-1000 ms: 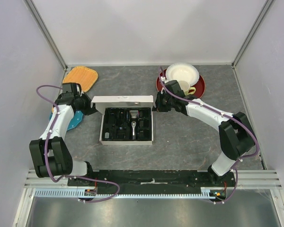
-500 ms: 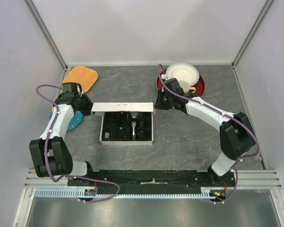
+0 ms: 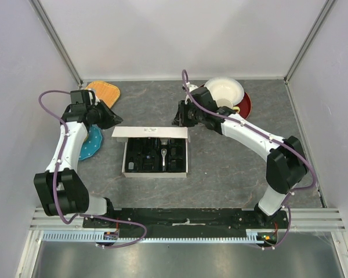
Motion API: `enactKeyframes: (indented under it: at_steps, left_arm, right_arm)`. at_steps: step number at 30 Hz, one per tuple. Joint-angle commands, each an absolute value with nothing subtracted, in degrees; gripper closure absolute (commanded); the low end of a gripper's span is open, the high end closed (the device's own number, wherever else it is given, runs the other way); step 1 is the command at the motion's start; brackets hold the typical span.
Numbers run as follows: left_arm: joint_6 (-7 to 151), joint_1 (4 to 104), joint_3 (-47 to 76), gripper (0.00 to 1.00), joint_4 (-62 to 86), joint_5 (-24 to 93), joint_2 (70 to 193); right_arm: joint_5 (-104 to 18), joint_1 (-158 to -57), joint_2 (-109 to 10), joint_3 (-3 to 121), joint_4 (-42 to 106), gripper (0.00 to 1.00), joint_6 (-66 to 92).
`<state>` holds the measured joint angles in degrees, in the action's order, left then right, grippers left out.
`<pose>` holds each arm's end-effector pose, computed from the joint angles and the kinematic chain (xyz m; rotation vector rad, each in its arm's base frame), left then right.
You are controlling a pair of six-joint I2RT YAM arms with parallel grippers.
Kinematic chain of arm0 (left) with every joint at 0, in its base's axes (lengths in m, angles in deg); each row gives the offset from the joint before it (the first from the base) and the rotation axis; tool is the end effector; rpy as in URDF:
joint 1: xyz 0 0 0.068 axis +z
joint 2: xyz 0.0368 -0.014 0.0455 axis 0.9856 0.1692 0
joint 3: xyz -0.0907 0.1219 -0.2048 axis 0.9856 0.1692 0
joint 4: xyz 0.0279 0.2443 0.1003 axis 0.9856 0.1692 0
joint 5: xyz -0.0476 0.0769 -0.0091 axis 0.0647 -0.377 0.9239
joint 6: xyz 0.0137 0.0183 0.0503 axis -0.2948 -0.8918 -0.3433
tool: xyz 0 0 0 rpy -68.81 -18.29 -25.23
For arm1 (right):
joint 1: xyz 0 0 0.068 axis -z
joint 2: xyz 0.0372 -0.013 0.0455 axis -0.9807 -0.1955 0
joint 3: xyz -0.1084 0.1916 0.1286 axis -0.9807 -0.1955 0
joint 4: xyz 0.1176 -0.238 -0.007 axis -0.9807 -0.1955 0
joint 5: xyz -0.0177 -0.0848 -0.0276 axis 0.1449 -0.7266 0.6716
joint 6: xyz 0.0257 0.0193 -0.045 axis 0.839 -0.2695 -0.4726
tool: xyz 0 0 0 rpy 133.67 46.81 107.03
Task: Sort the hair-cutting tools
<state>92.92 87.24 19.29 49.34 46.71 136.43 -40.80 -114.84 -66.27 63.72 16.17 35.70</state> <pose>0.3065 0.0243 0.2803 -0.6641 2.3361 -0.6374 0.3205 0.2415 0.2758 -0.2319 2.2693 0.8144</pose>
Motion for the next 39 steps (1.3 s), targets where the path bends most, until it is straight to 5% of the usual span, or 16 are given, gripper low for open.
enactKeyframes:
  at_steps: [1,15,19,22,25,28,32,39]
  left_arm:
    - [88.3,86.8,20.8,0.79,47.8,56.5,137.0]
    - [85.1,86.2,30.2,0.74,49.4,52.1,135.7]
    - [84.6,85.4,30.3,0.73,50.9,47.7,134.7]
    - [84.6,85.0,31.0,0.68,51.1,47.5,134.4]
    - [84.7,84.5,32.4,0.41,50.6,46.9,133.5]
    - [85.3,84.3,34.0,0.27,48.3,48.0,132.6]
    - [85.6,84.2,33.4,0.23,47.4,48.5,134.7]
    - [87.0,83.9,32.8,0.23,45.2,54.4,140.3]
  right_arm:
    - [-34.5,-115.7,-67.1,63.2,16.5,0.69,34.7]
    - [-37.4,-115.8,-66.9,60.1,10.8,0.61,33.7]
    - [-41.8,-115.8,-65.7,60.3,9.7,0.51,34.5]
    - [-45.6,-115.8,-64.5,59.2,9.8,0.42,36.0]
    - [-48.6,-115.7,-64.2,57.2,9.9,0.32,38.7]
    - [-49.3,-115.8,-64.5,53.5,12.5,0.19,41.8]
    - [-46.7,-115.6,-65.3,50.6,17.0,0.07,44.6]
    - [-38.2,-115.2,-69.5,51.0,21.6,0.07,46.4]
